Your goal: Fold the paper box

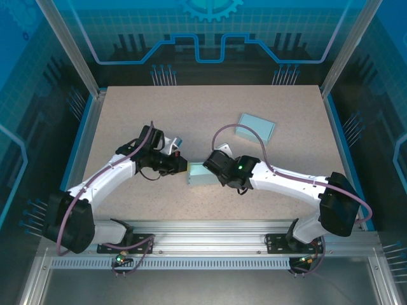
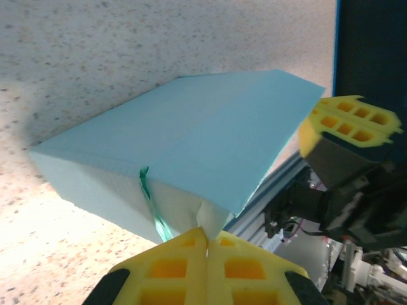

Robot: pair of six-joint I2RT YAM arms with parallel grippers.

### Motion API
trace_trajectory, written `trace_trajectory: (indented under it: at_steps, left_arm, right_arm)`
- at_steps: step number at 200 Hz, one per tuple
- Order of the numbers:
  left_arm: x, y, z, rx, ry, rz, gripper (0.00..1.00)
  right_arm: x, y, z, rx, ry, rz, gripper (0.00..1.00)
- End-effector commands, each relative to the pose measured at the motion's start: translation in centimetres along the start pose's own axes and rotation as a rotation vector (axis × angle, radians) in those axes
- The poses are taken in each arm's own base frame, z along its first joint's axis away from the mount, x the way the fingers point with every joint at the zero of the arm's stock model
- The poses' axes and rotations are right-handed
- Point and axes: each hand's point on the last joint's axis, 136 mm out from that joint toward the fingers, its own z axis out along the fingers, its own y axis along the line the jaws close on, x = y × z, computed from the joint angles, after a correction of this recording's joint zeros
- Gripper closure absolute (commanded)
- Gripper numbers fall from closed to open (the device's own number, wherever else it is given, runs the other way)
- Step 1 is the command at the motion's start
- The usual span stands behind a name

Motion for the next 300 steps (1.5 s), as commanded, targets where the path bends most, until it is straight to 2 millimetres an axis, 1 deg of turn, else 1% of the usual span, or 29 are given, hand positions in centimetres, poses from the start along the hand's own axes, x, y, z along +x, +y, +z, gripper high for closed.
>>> trace_trajectory:
  at_steps: [1,28,68,117,129,152,160,177,199,213,234,245,253,267,278,300]
  left_arm:
    - [0.9,2.3,0.0,-0.108,0.015,0.039,1.0]
    - [1.0,3.9,-0.3,-0.186,-0.018,0.062,1.0]
    - [0.7,4.3,-0.9,-0.238,-0.062,0.111,1.0]
    - [1.1,5.0,-0.2,-0.31,-0.065,0.16,1.0]
    - [1.1,5.0,-0.1,-0.312,-0.077,0.17,0.94]
    - [0.9,4.2,-0.4,-0.284,-0.118,0.18,0.89]
    - [0.8,3.8,-0.7,-0.271,-0.135,0.184,0.86]
    - [0.7,2.7,-1.5,-0.24,-0.176,0.191,0.73]
    - [0.6,1.3,-3.1,-0.206,-0.242,0.212,0.56]
    - [0.5,0.7,-4.2,-0.2,-0.294,0.221,0.41]
    - [-0.1,0.4,-5.9,-0.225,-0.384,0.215,0.32]
    - [-0.7,0.4,-6.5,-0.231,-0.431,0.206,0.23]
    - [-0.9,0.5,-6.6,-0.232,-0.456,0.204,0.19]
    - [-1.4,1.3,-6.4,-0.256,-0.488,0.188,0.18]
    - [-1.8,2.5,-6.2,-0.29,-0.51,0.142,0.18]
    - [-2.4,3.6,-5.2,-0.276,-0.547,0.074,0.22]
  right_arm:
    - [0.9,1.9,0.2,-0.054,0.042,-0.031,0.96]
    - [0.8,2.6,0.6,-0.073,0.05,-0.018,0.97]
    - [1.0,3.4,1.0,-0.096,0.061,0.006,0.97]
    - [1.1,4.2,1.4,-0.128,0.064,0.029,0.97]
    - [1.3,4.4,1.6,-0.133,0.068,0.032,0.97]
    - [1.7,4.6,2.1,-0.127,0.08,0.036,0.98]
    - [1.9,4.6,2.3,-0.124,0.085,0.039,0.98]
    - [2.1,4.7,2.5,-0.122,0.091,0.045,0.98]
    - [2.0,4.8,2.5,-0.123,0.087,0.051,0.98]
    - [1.7,4.8,2.3,-0.127,0.082,0.054,0.98]
    - [1.5,4.9,2.2,-0.129,0.078,0.052,0.98]
    - [1.5,4.9,2.1,-0.123,0.079,0.051,0.97]
    - [1.4,4.9,2.1,-0.118,0.078,0.051,0.97]
    - [1.5,4.9,2.0,-0.108,0.079,0.048,0.96]
    - [1.5,4.9,2.0,-0.106,0.081,0.049,0.96]
    - [1.5,5.0,2.0,-0.106,0.083,0.048,0.95]
